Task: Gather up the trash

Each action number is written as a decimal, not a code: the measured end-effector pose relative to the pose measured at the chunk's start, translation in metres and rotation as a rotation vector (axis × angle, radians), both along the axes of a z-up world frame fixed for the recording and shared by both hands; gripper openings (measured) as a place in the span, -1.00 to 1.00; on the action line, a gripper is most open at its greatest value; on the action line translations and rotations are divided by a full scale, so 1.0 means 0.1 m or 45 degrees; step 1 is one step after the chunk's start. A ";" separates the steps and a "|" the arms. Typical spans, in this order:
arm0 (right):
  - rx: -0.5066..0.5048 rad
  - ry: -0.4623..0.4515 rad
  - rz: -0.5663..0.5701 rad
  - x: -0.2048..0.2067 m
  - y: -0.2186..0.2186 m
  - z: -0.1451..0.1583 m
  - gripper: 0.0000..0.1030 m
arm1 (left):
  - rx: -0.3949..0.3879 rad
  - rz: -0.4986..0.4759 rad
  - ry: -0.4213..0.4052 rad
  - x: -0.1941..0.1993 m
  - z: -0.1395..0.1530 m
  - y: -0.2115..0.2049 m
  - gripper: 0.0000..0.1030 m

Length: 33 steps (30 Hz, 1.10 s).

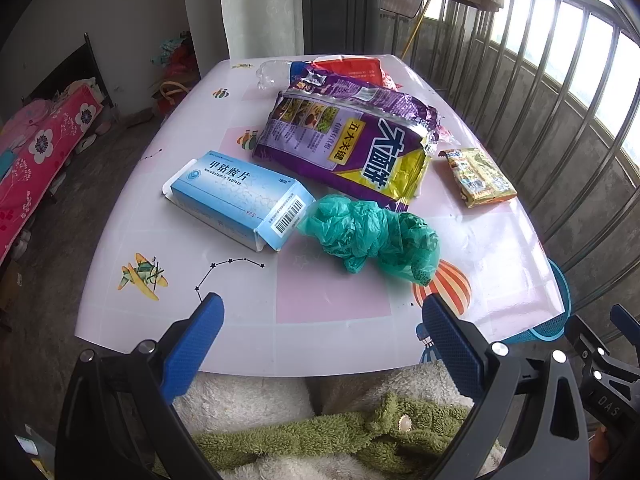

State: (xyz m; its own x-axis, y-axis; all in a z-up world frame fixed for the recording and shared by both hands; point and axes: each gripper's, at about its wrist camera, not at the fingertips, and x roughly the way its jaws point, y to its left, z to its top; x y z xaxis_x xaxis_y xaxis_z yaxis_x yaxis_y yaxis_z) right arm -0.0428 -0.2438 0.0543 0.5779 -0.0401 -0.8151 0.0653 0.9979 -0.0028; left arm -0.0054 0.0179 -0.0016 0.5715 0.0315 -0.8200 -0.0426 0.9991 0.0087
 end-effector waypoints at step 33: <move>0.133 -0.109 0.407 0.70 0.82 0.09 0.85 | -0.226 0.212 -0.090 0.41 -0.18 1.01 0.89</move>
State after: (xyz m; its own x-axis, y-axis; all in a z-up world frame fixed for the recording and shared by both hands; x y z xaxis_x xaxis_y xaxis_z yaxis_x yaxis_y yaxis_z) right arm 0.0275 -0.1617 0.0638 0.6140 0.2355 -0.7534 -0.2554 0.9624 0.0927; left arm 0.0357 0.1191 -0.0192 0.6263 -0.0105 -0.7795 -0.2013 0.9638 -0.1747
